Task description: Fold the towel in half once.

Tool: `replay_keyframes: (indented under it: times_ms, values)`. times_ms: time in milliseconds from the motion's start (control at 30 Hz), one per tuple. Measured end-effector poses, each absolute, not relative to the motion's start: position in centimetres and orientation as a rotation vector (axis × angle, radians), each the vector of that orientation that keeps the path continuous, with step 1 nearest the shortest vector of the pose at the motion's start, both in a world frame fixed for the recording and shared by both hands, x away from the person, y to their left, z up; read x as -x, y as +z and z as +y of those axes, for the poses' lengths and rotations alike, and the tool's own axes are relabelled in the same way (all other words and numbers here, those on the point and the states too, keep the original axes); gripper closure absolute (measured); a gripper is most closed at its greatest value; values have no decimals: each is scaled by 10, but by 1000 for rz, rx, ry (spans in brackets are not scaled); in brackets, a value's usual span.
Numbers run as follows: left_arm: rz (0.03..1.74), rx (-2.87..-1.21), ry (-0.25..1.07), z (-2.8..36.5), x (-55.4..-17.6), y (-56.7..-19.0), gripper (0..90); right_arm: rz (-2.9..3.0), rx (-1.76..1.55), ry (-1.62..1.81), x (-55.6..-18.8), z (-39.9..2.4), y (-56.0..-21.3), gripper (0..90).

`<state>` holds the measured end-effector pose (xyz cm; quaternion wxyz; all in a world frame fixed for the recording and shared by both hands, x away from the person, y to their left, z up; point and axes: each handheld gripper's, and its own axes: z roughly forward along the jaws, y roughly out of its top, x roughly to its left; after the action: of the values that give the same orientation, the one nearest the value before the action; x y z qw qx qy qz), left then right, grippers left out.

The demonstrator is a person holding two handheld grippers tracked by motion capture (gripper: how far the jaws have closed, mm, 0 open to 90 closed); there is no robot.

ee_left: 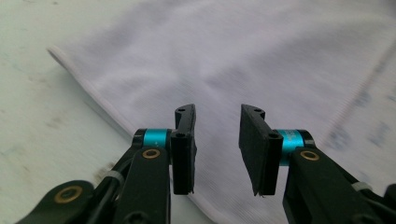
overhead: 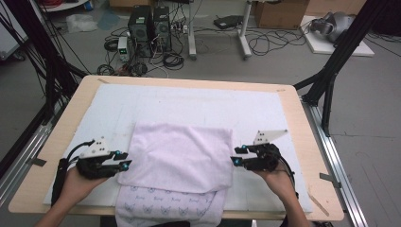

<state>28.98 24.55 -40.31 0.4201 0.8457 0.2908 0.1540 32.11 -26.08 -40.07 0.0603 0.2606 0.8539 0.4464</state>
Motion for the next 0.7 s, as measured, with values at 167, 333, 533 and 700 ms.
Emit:
replay_keyframes:
  times_ms: [167,333,533,700]
  values:
    - [812,-2091,351,239,-343,-411,582,2567,-885,1290,-369,-257,-406,505]
    - [888,-2063,398,233,-383,-421,500,2538,-945,1228,-407,-253,-414,428]
    - [980,-2088,420,227,-407,-435,454,2584,-1016,1178,-425,-249,-436,388]
    - [1056,-2045,443,236,-413,-440,402,2583,-1026,1181,-428,-245,-443,387]
